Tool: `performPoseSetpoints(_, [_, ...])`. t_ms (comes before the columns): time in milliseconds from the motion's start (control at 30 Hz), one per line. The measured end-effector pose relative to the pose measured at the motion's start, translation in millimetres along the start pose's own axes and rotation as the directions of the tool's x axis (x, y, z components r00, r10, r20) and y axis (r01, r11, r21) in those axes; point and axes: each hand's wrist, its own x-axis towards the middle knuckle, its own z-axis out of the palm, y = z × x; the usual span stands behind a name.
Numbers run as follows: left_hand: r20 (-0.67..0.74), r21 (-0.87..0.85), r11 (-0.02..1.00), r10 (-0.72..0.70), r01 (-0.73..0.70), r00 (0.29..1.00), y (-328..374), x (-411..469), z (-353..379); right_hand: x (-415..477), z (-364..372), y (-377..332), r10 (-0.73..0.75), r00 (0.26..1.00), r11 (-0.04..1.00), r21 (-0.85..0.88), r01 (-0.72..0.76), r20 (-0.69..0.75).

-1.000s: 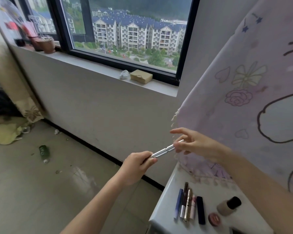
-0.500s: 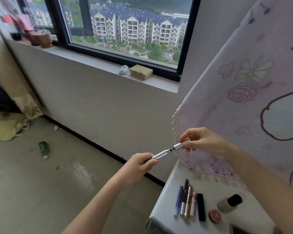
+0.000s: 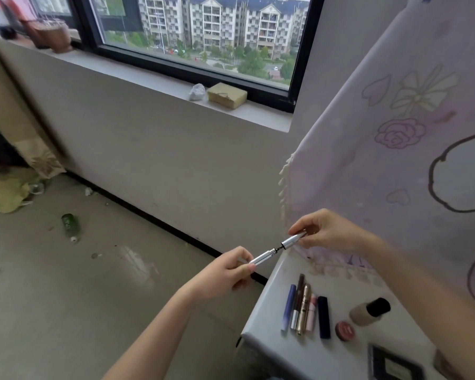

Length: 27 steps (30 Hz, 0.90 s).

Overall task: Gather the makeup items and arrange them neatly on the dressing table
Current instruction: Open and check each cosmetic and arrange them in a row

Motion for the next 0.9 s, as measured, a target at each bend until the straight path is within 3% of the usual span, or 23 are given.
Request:
performPoseSetpoints(333, [-0.015,0.184,0.976,-0.119,0.12,0.993,-23,11,16,18,24,36,0.049,0.997,0.994,-0.095,-0.044,0.055])
performPoseSetpoints(533, [-0.076,0.27,0.935,-0.216,0.229,0.973,-48,19,37,28,44,72,0.056,0.99,0.97,-0.243,-0.023,0.128])
performPoseSetpoints(700, [-0.17,0.392,0.86,-0.28,0.325,0.945,-69,29,58,36,58,104,0.116,0.985,0.857,-0.515,-0.033,0.13])
performPoseSetpoints(900, [-0.28,0.494,0.785,-0.264,0.375,0.923,-87,43,84,47,66,127,0.074,0.981,0.722,-0.689,0.073,0.181])
